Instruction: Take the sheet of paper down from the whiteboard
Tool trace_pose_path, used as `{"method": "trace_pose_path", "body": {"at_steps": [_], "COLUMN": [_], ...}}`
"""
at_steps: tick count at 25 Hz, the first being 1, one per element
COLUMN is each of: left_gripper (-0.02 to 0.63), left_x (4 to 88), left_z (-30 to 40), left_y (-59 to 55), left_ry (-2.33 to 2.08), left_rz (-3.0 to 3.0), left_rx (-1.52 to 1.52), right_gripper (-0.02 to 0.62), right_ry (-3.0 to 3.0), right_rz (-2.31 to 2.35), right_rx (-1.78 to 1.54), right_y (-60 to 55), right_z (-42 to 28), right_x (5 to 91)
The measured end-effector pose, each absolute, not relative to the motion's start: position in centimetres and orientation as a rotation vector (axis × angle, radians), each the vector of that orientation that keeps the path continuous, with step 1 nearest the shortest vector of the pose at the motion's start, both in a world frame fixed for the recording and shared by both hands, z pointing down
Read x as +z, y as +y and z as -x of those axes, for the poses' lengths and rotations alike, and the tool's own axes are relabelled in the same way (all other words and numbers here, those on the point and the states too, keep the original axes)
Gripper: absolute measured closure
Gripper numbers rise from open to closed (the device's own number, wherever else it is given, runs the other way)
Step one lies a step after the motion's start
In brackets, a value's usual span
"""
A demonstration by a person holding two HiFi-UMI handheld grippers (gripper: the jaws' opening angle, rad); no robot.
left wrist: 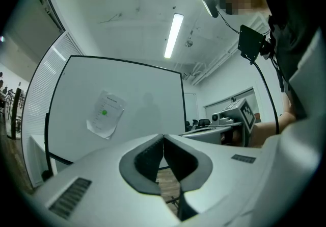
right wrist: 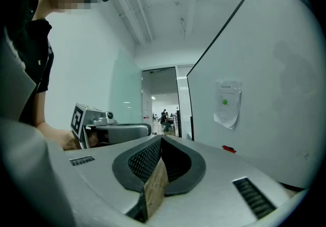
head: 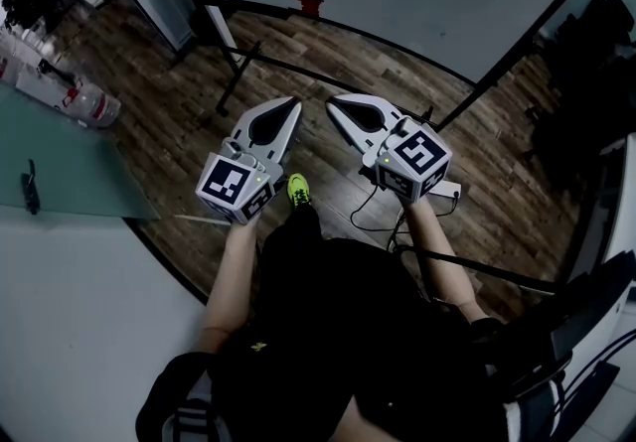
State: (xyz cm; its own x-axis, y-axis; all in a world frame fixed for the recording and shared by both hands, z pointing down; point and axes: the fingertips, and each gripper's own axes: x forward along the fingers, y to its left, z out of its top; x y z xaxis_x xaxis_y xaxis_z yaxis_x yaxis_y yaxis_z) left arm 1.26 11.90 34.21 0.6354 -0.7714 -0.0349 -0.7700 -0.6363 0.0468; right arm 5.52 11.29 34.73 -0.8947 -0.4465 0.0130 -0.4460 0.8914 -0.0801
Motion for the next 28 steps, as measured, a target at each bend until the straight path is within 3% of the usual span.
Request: {"method": "trace_pose_path", "body": {"at_steps": [28], "left_gripper": [0.586], "left_x": [33.9], "left_z": [2.7], "left_y": [-4.9], "left_ry": [-1.142], "left_rz": [-2.869], "left_rx": [-0.087], "right_gripper": [0.597], "right_ry": [3.021], "right_rz": [0.915], "right_rx": [-0.138], "right_y": [-5.6], "right_z": [-1.1], "right_x": [33.9]}}
